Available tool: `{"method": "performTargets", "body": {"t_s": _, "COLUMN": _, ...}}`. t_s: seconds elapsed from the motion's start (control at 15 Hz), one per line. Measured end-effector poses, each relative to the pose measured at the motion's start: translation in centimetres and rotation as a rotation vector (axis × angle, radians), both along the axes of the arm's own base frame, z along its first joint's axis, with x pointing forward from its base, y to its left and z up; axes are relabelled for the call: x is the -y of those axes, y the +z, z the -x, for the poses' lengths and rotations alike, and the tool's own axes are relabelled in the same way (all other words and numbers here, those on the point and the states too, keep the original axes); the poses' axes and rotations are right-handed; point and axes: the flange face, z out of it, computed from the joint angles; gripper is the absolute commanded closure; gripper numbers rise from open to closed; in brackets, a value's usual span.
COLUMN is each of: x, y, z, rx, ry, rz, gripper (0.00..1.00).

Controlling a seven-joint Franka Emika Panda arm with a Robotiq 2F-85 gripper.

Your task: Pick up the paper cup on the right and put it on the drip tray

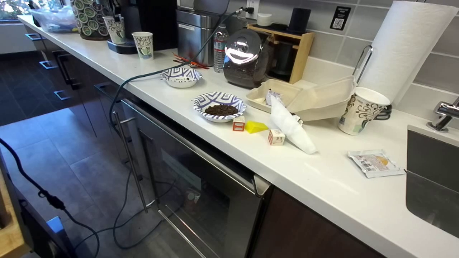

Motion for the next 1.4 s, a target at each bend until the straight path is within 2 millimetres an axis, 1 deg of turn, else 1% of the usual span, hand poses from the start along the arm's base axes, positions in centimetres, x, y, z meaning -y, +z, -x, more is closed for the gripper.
{"method": "performTargets", "body": {"t_s": 0.4, "x": 0.2, "y": 0.2, "z": -1.3, "rx": 0.002, "ry": -0.059, "rz": -0.02, "gripper": 0.99}}
{"method": "performTargets", "body": {"t_s": 0.6, "x": -0.3, "y": 0.3, "z": -1.5, "rx": 0.0, "ry": -0.061, "rz": -0.034, "gripper": 0.99}}
{"method": "performTargets", "body": {"t_s": 1.2, "x": -0.1, "y": -0.3, "z": -1.9, "rx": -0.015, "ry": -0.092, "rz": -0.041, "gripper": 0.99}}
{"method": "performTargets", "body": {"t_s": 1.27, "x": -0.1, "y": -0.4, "z": -2.0, "rx": -0.018, "ry": -0.101, "rz": -0.043, "gripper": 0.71}}
{"method": "performTargets", "body": {"t_s": 1.33, "x": 0.0, "y": -0.4, "z": -2.0, "rx": -0.021, "ry": -0.111, "rz": -0.045, "gripper": 0.7}}
{"method": "performTargets", "body": {"t_s": 1.4, "x": 0.0, "y": -0.4, "z": -2.0, "rx": -0.022, "ry": -0.118, "rz": -0.046, "gripper": 0.64}}
